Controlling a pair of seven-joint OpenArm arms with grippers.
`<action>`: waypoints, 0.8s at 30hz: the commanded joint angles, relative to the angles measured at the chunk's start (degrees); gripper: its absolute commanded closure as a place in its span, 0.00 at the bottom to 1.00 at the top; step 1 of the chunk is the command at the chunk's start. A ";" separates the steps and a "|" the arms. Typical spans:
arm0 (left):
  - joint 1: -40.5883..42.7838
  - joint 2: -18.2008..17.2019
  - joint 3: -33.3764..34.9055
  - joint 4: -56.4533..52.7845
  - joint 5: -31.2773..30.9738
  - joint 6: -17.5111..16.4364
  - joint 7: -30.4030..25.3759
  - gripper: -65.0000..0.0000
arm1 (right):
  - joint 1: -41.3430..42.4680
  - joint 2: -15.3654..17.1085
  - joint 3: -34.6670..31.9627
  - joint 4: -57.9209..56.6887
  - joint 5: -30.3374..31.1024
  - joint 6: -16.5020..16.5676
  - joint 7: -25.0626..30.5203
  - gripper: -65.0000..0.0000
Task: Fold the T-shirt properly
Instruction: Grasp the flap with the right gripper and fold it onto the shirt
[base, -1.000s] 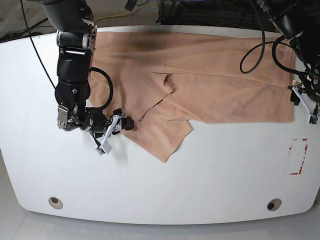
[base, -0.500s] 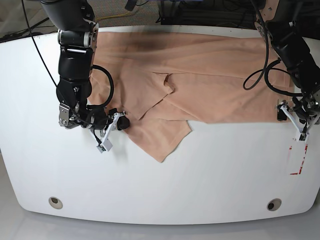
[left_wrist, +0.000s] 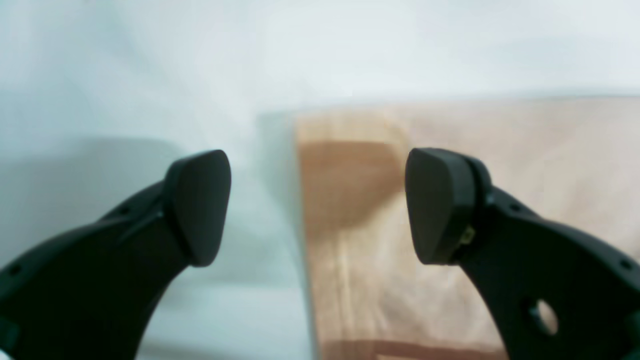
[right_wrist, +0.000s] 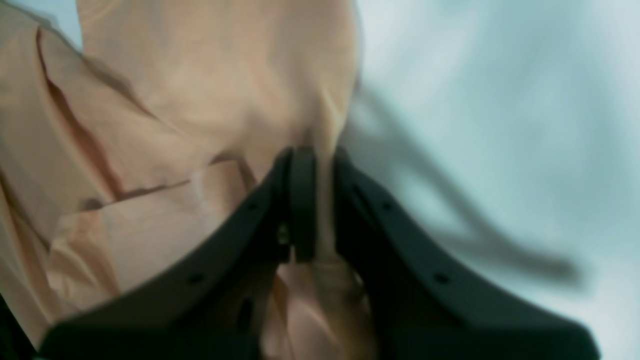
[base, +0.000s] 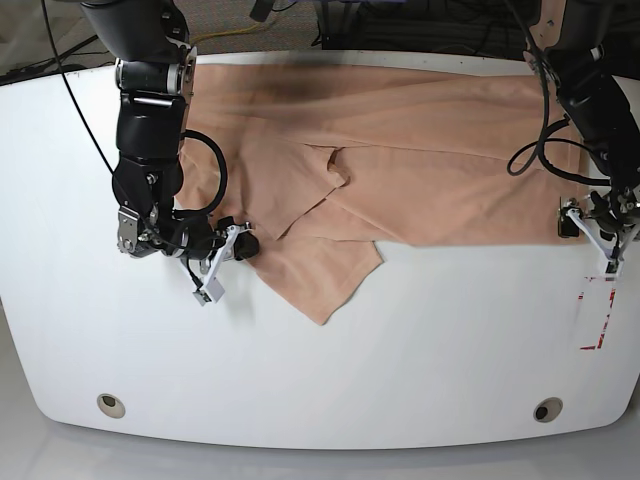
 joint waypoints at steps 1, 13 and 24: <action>-1.26 -0.97 0.04 -0.43 -0.63 -0.10 -2.06 0.21 | 1.35 0.55 0.13 0.73 0.38 0.08 -0.15 0.92; -4.07 -0.80 0.04 -9.48 -0.90 -0.10 -2.41 0.22 | 1.53 0.55 0.13 0.73 0.64 0.08 -0.15 0.92; -5.04 0.78 4.70 -9.31 -0.72 -0.10 -3.64 1.00 | 1.79 0.64 0.13 5.04 0.29 0.08 -0.33 0.93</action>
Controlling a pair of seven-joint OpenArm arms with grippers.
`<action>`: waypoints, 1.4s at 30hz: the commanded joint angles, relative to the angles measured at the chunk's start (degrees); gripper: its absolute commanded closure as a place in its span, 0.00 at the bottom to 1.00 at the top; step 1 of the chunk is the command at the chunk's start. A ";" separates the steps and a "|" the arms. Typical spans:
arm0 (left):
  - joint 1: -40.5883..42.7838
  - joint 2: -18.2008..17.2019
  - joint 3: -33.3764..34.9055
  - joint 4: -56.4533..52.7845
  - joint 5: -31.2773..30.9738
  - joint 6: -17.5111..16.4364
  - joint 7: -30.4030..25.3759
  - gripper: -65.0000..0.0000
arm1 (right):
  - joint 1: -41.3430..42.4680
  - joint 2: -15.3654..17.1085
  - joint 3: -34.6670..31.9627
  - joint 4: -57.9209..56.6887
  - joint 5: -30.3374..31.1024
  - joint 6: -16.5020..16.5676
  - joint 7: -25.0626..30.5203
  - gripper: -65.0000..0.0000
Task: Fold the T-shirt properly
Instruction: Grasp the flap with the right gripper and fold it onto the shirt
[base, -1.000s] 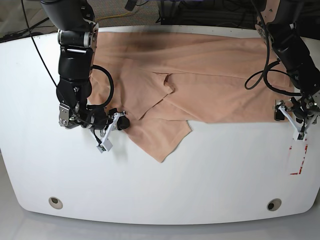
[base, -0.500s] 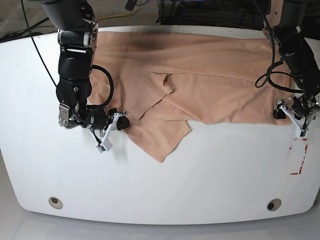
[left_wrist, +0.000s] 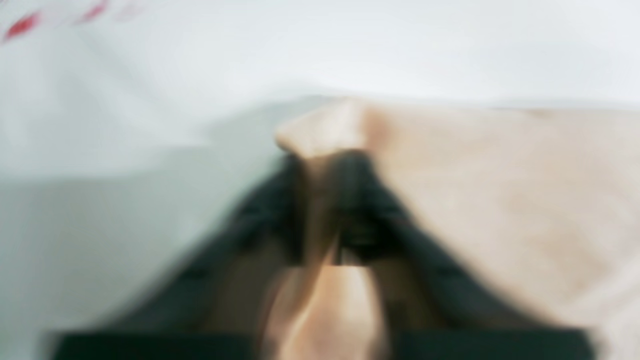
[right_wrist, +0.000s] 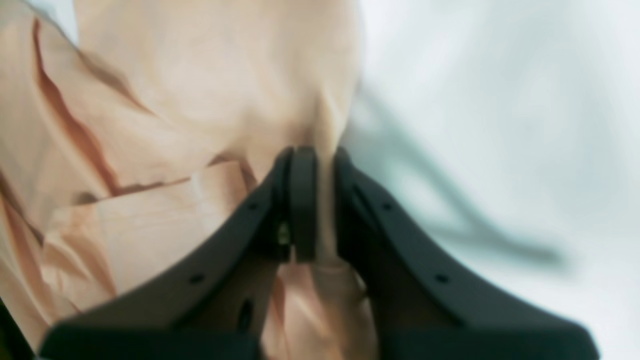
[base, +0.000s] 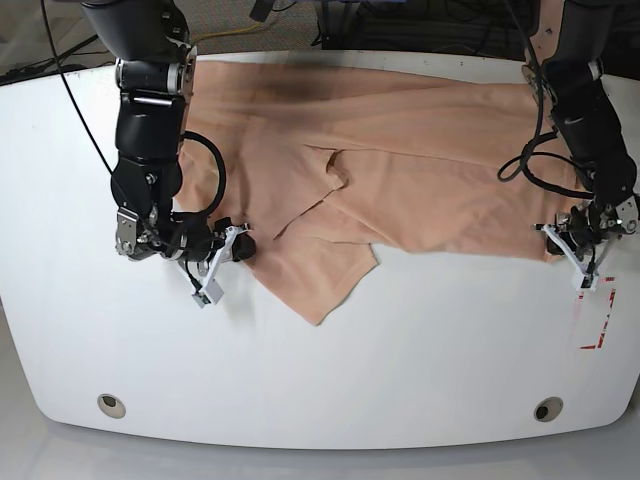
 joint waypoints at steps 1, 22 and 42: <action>-0.64 -0.62 -0.24 0.40 0.61 -0.41 0.73 0.99 | 2.10 0.61 0.06 3.07 1.01 0.10 1.03 0.94; 5.25 1.23 -0.42 29.23 0.52 -0.41 4.78 1.00 | 3.15 5.45 0.50 24.79 1.54 0.10 -15.15 1.00; 20.10 1.06 -0.42 37.50 0.52 -0.41 6.18 1.00 | -21.64 1.05 3.85 46.24 1.54 0.10 -20.34 1.00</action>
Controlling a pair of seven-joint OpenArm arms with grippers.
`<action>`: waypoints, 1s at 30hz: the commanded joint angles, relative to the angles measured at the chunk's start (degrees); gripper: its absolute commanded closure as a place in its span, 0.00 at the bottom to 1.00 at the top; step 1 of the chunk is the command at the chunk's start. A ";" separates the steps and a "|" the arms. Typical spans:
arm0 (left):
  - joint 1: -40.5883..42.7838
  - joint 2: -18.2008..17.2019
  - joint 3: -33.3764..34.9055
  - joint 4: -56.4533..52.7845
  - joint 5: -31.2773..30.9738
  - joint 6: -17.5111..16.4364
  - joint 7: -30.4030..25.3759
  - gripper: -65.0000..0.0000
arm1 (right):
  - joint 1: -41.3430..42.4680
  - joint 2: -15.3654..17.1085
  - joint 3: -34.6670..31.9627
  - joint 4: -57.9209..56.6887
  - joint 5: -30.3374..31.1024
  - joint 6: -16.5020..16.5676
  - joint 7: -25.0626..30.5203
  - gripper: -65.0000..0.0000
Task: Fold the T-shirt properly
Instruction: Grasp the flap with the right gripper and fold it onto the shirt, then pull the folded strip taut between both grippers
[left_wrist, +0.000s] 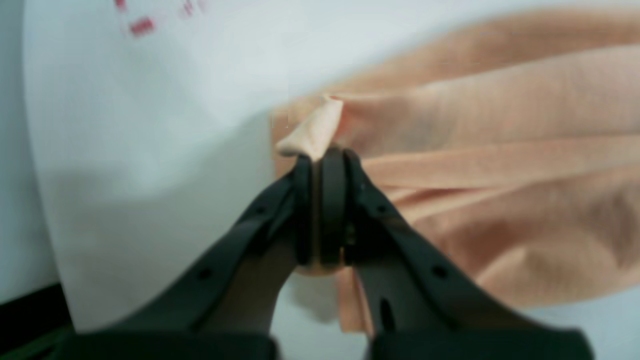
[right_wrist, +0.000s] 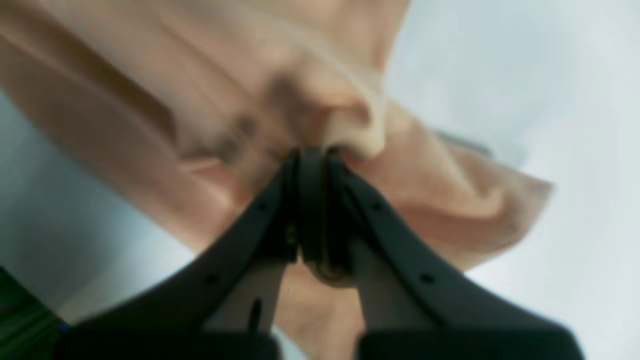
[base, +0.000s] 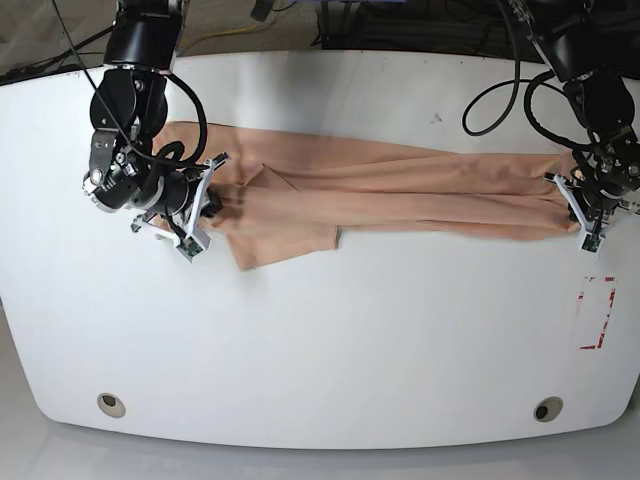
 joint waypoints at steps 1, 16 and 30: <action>0.02 -1.22 -0.24 0.95 -0.07 0.56 -0.68 1.00 | -1.03 -0.37 1.42 1.67 -0.29 -0.07 0.58 1.00; 7.23 -4.47 3.97 1.13 -0.07 0.56 -0.68 0.47 | -7.27 -0.72 1.68 3.61 -0.29 -0.07 1.64 0.53; 7.84 -7.11 4.15 14.75 -11.85 0.56 5.74 0.28 | 0.90 -2.48 5.73 6.95 -1.35 -0.07 -0.56 0.47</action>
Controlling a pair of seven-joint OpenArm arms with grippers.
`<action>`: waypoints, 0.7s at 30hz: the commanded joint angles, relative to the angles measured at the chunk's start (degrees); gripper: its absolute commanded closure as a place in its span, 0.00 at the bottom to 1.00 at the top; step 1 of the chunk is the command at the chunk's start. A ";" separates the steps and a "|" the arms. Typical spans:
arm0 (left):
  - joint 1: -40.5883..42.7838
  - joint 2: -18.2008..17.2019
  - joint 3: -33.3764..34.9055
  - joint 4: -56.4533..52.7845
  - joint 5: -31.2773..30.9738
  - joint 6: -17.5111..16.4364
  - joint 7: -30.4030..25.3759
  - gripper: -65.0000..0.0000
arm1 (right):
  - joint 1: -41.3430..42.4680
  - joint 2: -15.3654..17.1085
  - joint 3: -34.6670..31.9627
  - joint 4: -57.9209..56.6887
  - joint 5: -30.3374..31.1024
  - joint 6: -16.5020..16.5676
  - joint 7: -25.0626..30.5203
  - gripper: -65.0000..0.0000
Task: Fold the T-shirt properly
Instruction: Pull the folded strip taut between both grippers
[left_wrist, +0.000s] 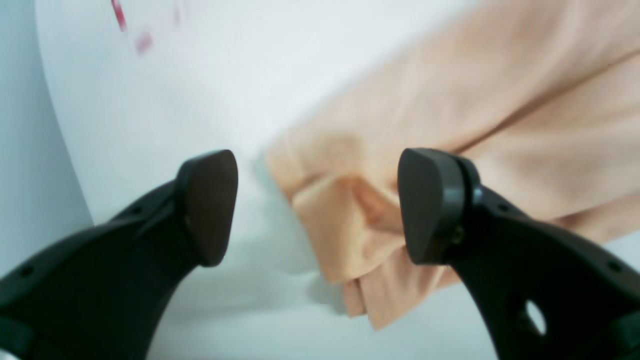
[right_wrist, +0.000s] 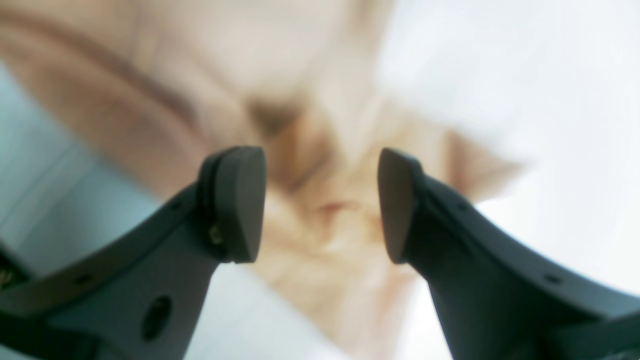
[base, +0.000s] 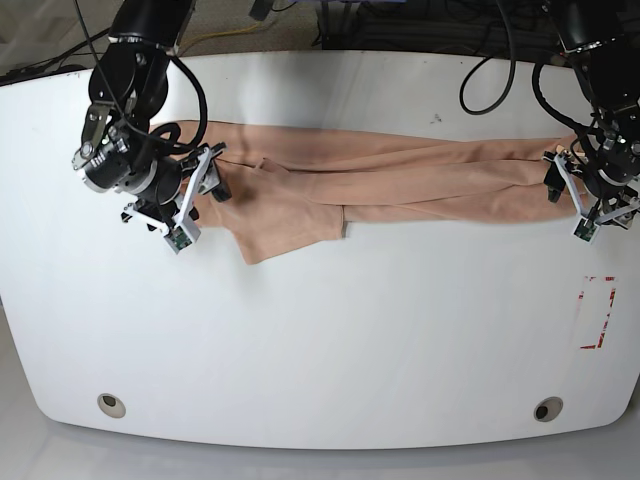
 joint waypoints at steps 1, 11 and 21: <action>-0.66 -1.53 -0.35 1.22 -2.65 0.36 0.40 0.28 | 3.82 0.25 1.16 -2.48 -4.03 0.03 1.58 0.47; -2.59 1.10 3.87 -5.02 4.03 0.36 0.40 0.28 | 11.82 0.60 2.83 -16.46 -12.99 0.03 6.51 0.47; -2.33 0.75 3.87 -14.78 4.20 0.36 -0.91 0.41 | 8.30 1.75 2.66 -26.04 -13.52 0.03 15.91 0.47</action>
